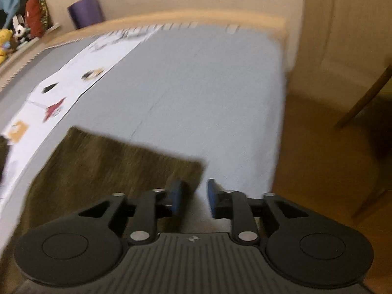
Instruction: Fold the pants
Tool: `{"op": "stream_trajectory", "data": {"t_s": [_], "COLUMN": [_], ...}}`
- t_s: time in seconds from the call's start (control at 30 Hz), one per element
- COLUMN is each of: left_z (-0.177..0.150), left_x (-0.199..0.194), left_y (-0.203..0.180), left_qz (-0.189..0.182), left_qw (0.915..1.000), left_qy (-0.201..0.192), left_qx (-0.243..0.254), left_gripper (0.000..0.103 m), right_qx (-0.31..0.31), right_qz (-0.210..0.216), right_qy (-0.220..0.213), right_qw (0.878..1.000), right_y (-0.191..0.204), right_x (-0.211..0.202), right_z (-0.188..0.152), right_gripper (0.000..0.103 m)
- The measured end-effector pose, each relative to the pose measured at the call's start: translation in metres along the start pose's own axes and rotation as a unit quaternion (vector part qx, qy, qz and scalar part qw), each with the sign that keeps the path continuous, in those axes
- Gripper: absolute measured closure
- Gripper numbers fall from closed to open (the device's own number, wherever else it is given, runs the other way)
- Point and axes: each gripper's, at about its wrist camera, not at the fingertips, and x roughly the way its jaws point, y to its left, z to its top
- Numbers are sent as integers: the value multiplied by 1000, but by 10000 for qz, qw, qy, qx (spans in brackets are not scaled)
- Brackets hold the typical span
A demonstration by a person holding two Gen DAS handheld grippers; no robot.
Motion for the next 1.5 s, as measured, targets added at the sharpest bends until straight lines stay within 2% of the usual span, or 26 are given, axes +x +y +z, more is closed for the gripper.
{"op": "stream_trajectory", "data": {"t_s": [0.03,0.1,0.17,0.23,0.37,0.5,0.57,0.7,0.77,0.9,1.03,1.17,1.2,1.23,1.33,1.5], "left_z": [0,-1,-3,-6,-13,-18,-19,-20,-23,-32,-46,-49,-50,-50,-52,-51], "left_x": [0,-1,-1,-1,-5,-4,0,3,-1,-21,-30,-20,-20,-20,-21,-30], "left_y": [1,4,9,12,15,28,40,53,52,39,50,50,51,52,57,57], "left_qz": [-9,-12,-57,-131,-267,-662,-1018,-1664,-1670,-1290,-1172,-1222,-1233,-1202,-968,-658], "left_qw": [10000,10000,9999,9999,9994,9970,9926,9809,9813,9907,9923,9917,9916,9920,9944,9969], "left_qy": [2,14,41,86,162,381,544,574,454,22,-24,19,13,2,-30,-205], "left_qx": [27,72,73,71,145,-79,-375,-828,-849,-438,-412,-400,-393,-397,-427,-379], "left_gripper": [0,0,0,0,0,3,10,62,67,73,74,71,66,55,31,18], "right_qx": [-133,-419,-736,-1118,-1696,-2036,-2084,-1941,-1893,-1842,-1815,-1999,-2058,-2121,-2195,-2274], "right_qz": [117,516,940,1352,1680,1734,1777,1936,1965,1899,1782,1831,1840,1831,1665,1295], "right_qy": [-184,-398,-452,-396,-262,-378,-356,-111,-2,48,114,168,190,222,361,1187], "right_qw": [9997,9970,9918,9837,9707,9629,9611,9616,9620,9644,9670,9624,9610,9597,9606,9578], "right_y": [5,17,33,49,77,91,91,95,102,106,111,118,120,120,117,109], "right_x": [-11,-32,-51,-65,-79,-93,-98,-103,-102,-103,-98,-97,-97,-97,-96,-72], "right_z": [0,-4,-14,-29,-52,-65,-70,-78,-82,-88,-91,-94,-95,-96,-100,-111], "right_gripper": [55,51,40,36,35,35,35,35,35,35,35,35,35,35,34,34]}}
